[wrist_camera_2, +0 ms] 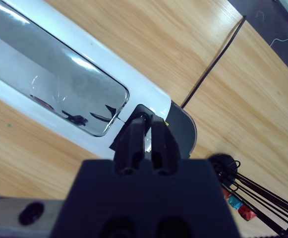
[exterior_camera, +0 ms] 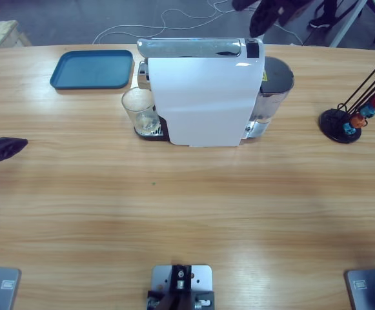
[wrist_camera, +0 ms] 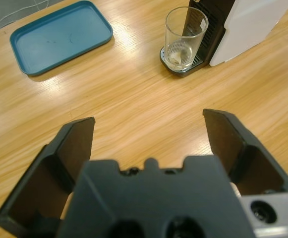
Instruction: Pour coffee
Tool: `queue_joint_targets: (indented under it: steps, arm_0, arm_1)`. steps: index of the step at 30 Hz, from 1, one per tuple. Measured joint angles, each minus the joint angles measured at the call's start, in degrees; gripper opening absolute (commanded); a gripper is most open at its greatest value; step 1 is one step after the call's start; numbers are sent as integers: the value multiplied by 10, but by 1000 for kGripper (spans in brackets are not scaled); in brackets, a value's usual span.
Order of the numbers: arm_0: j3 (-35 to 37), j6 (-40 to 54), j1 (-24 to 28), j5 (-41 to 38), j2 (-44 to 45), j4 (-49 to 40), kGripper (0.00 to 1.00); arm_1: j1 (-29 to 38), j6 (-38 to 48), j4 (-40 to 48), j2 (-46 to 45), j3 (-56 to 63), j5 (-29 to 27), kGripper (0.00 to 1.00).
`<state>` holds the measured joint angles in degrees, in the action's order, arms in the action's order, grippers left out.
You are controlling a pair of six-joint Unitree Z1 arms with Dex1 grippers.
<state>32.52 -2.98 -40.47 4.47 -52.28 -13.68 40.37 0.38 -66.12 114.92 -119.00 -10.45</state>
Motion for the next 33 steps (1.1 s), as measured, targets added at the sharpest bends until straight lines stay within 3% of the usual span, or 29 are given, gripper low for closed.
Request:
queue_joint_targets:
  steps: [18, 19, 20, 21, 22, 33]
  arm_0:
    - [0, 0, 0, 0, 0, 0, 941]
    - [0, 0, 0, 0, 0, 0, 941]
    - [0, 0, 0, 0, 0, 0, 944]
    - [0, 0, 0, 0, 0, 0, 945]
    - [0, 0, 0, 0, 0, 0, 945]
    - [0, 0, 0, 0, 0, 0, 950]
  arm_1:
    - [0, 1, 37, -7, 39, 0, 0]
    - [0, 1, 38, -9, 41, 0, 34]
    - [0, 1, 38, -9, 41, 0, 554]
    - [0, 1, 38, -9, 41, -1, 916]
    - [0, 1, 38, -9, 38, -4, 996]
    - [1, 1, -54, -9, -81, -11, 1000]
